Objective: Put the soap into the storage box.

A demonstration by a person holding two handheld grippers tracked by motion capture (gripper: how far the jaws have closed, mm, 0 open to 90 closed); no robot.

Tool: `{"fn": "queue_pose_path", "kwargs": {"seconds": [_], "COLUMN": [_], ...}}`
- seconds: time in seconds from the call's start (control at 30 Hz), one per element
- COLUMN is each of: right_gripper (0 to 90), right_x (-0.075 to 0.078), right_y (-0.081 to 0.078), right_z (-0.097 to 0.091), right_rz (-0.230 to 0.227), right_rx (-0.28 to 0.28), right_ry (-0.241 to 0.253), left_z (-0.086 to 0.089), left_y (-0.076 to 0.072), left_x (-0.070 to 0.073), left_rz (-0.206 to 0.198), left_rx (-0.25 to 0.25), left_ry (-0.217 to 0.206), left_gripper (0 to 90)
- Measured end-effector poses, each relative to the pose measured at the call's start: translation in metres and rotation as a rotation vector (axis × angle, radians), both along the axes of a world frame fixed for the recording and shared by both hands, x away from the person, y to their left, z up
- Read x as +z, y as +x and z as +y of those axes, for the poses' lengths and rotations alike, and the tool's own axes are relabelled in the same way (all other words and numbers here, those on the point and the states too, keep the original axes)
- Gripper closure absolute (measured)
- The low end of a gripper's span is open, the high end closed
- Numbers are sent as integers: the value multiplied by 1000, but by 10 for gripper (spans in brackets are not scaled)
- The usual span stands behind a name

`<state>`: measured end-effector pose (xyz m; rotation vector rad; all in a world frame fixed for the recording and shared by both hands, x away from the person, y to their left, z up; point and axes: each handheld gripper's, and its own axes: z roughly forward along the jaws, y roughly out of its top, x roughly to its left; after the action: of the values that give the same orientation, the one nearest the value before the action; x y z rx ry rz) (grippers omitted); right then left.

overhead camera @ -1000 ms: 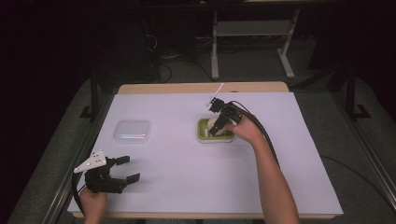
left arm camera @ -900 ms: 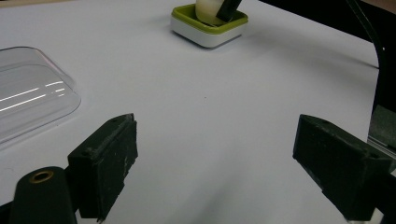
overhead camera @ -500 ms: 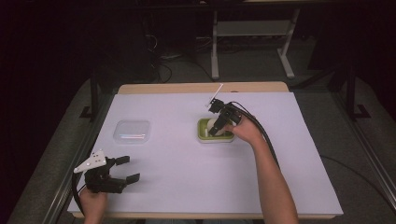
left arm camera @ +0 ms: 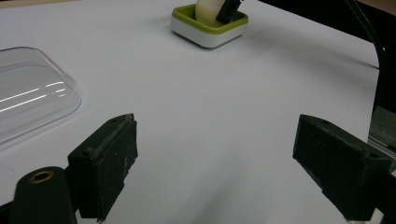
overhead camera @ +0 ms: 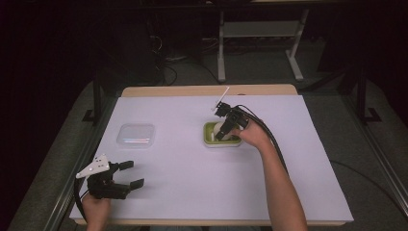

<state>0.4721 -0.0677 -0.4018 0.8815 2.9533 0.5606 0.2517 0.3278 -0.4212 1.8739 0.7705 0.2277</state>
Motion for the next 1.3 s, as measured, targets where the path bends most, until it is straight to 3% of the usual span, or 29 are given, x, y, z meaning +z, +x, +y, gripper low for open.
{"fn": "queue_pose_path", "kwargs": {"seconds": [0.3,0.6,0.7,0.87,0.97,1.3], "right_gripper": [234,238,243,242,243,242], "right_x": [0,4,8,12,14,16], "right_y": [0,-1,-3,-5,-9,-18], "right_z": [0,-5,-8,-14,-21,-40], "right_rz": [-1,-18,-25,-23,-48,-31], "right_rx": [-2,-14,-27,-31,-38,-62], "right_ry": [-4,31,61,65,97,132], "left_z": [0,0,-1,-1,-2,-2], "left_y": [0,0,0,0,0,0], "left_x": [0,0,0,0,0,0], "left_rz": [-2,0,-1,-1,-2,1], "left_rx": [2,1,2,2,0,-2], "left_ry": [0,0,0,-1,2,7], "left_gripper": [132,132,132,132,132,132]}}
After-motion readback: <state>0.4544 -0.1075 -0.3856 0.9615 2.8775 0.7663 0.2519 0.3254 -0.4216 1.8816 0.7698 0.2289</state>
